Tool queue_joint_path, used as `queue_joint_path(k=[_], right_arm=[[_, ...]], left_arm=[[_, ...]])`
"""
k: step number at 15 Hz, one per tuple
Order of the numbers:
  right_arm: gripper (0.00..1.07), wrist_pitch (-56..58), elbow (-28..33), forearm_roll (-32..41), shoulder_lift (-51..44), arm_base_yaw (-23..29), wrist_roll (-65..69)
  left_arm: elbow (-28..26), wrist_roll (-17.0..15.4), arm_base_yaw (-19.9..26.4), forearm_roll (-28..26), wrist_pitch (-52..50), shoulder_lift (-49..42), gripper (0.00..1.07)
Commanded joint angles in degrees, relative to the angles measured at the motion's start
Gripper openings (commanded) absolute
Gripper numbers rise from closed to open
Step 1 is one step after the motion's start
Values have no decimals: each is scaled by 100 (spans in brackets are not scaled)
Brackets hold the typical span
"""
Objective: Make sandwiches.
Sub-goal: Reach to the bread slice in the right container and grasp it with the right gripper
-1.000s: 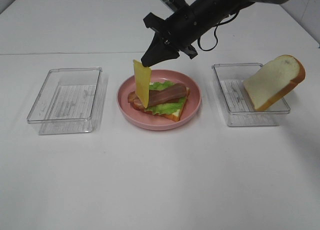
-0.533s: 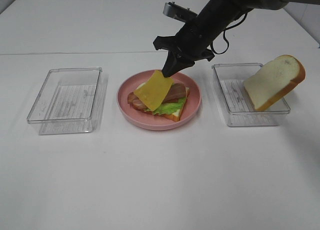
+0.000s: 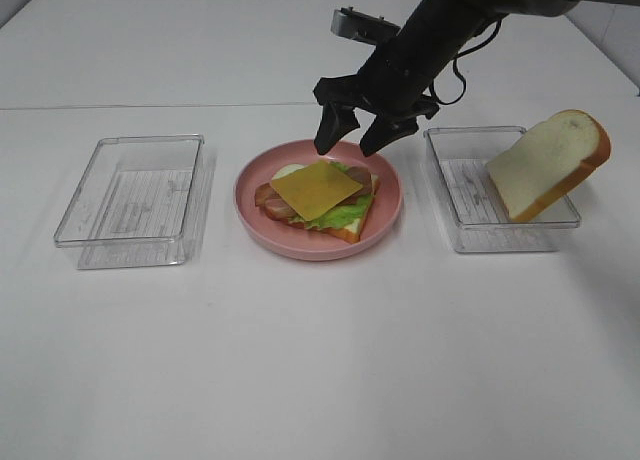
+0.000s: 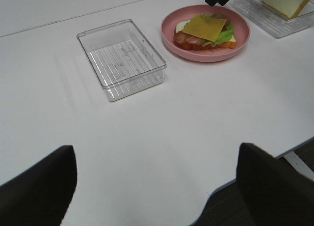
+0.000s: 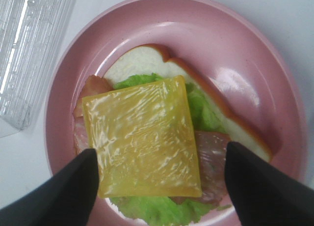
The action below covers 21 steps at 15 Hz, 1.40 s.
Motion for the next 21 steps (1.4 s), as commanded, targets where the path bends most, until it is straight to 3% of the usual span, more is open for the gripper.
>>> queue_joint_path(k=[1, 4, 8, 13, 17, 21], right_arm=[[67, 74, 6, -613, -458, -6, 218], [79, 281, 6, -2045, -963, -6, 928], [80, 831, 6, -3655, -1226, -97, 1639], [80, 1054, 6, -2945, -1226, -1375, 1656], [80, 1140, 6, -2550, -1226, -2057, 1593], [79, 1301, 17, -1627, -1192, -2555, 1037]], left_arm=[[23, -6, -29, 0, -97, -120, 82], [23, -6, -29, 0, -97, -120, 82], [23, -6, -29, 0, -97, -120, 82], [23, -6, -29, 0, -97, -120, 82], [23, -6, -29, 0, -97, -120, 82], [23, -6, -29, 0, -97, -120, 82]])
